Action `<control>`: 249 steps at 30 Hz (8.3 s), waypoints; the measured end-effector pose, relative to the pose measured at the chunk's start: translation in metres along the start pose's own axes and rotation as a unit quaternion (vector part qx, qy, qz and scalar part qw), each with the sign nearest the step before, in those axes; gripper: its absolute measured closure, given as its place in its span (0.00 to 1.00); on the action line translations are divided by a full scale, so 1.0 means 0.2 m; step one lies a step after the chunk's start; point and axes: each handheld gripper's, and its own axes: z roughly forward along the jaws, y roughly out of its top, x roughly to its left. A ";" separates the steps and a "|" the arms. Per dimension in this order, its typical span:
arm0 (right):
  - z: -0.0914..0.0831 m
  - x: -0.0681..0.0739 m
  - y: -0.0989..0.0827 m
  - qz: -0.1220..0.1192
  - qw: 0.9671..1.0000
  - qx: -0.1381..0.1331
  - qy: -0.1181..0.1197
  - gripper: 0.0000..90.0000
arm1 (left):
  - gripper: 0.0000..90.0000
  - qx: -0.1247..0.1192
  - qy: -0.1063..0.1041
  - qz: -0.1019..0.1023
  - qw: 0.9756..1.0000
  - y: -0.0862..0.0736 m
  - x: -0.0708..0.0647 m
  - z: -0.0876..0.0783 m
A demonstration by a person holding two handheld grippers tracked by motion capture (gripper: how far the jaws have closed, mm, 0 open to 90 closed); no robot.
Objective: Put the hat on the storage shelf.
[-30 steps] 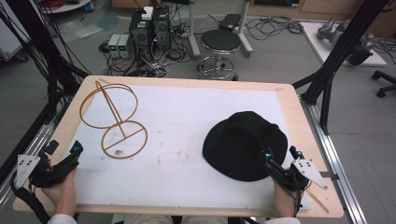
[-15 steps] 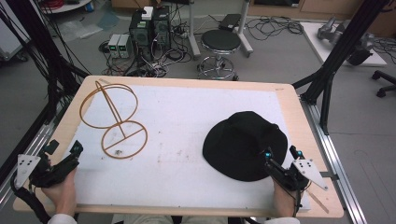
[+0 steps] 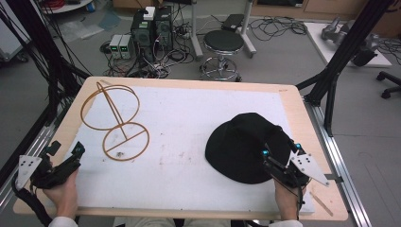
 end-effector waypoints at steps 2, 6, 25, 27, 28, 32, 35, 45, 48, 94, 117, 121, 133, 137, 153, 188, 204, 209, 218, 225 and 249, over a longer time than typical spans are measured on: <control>0.01 0.01 0.02 -0.010 1.000 0.006 0.011 0.19 | 0.20 0.000 0.000 0.000 1.000 0.00 0.00 0.00; 0.04 0.02 0.04 -0.010 1.000 0.011 0.020 0.19 | 0.20 0.001 -0.002 0.001 1.000 0.00 0.00 0.00; 0.14 0.13 0.02 -0.039 0.997 0.045 0.046 0.19 | 0.20 0.001 -0.009 -0.001 1.000 0.00 0.00 0.01; 0.16 0.13 0.02 -0.038 0.997 0.056 0.046 0.19 | 0.20 0.000 -0.011 -0.001 1.000 0.00 0.00 0.01; 0.17 0.14 0.01 -0.039 0.996 0.064 0.043 0.20 | 0.20 0.000 -0.011 -0.001 1.000 0.00 0.00 0.01; 0.18 0.14 -0.01 -0.035 0.996 0.081 0.026 0.33 | 0.20 0.001 -0.011 -0.002 1.000 -0.01 0.00 0.01; 0.18 0.15 -0.01 -0.032 0.995 0.089 0.022 0.49 | 0.20 0.002 -0.011 -0.002 1.000 -0.01 0.00 0.02; 0.18 0.15 -0.01 -0.024 0.993 0.115 0.017 0.95 | 0.20 0.004 -0.013 -0.005 1.000 -0.01 0.00 0.02; 0.18 0.15 -0.01 -0.028 0.993 0.113 0.016 0.95 | 0.20 0.004 -0.014 -0.005 1.000 -0.01 0.00 0.02; 0.19 0.27 0.43 0.006 0.993 -0.093 0.069 0.95 | 0.19 -0.001 -0.021 -0.009 1.000 0.00 0.02 0.02; 0.29 0.56 0.74 0.016 0.976 -0.178 0.123 0.95 | 0.19 0.007 -0.035 0.002 0.999 -0.01 -0.02 0.04; 0.31 0.64 0.77 0.015 0.973 -0.186 0.137 0.95 | 0.19 0.006 -0.036 0.002 0.999 -0.01 -0.02 0.04; 0.40 0.88 0.87 0.011 0.965 -0.205 0.163 0.95 | 0.19 0.006 -0.038 0.003 0.999 -0.01 -0.02 0.05; 0.45 0.97 0.89 0.012 0.963 -0.207 0.173 0.95 | 0.19 0.006 -0.038 0.003 0.999 -0.01 -0.02 0.05; 0.56 1.33 0.91 0.007 0.953 -0.206 0.223 0.95 | 0.19 0.003 -0.038 -0.003 0.999 -0.01 -0.01 0.03; 0.77 1.73 0.75 -0.039 0.948 -0.116 0.293 0.94 | 0.19 0.006 -0.036 -0.008 0.999 -0.01 0.01 0.03; 0.76 1.73 0.67 -0.033 0.954 -0.114 0.276 0.78 | 0.19 0.005 -0.033 -0.007 0.999 -0.01 0.01 0.03; 0.76 1.72 0.66 -0.023 0.956 -0.116 0.268 0.66 | 0.19 0.006 -0.034 -0.007 0.999 -0.01 0.01 0.03; 0.75 1.64 0.67 -0.004 0.965 -0.104 0.243 0.32 | 0.19 0.007 -0.032 -0.008 0.999 -0.02 0.01 0.02; 0.70 1.56 0.70 0.003 0.964 -0.111 0.243 0.23 | 0.19 0.008 -0.030 -0.003 1.000 -0.02 0.01 0.02; 0.50 0.88 0.74 0.004 0.988 -0.081 0.132 0.20 | 0.19 0.009 -0.033 0.001 0.999 -0.01 -0.03 0.01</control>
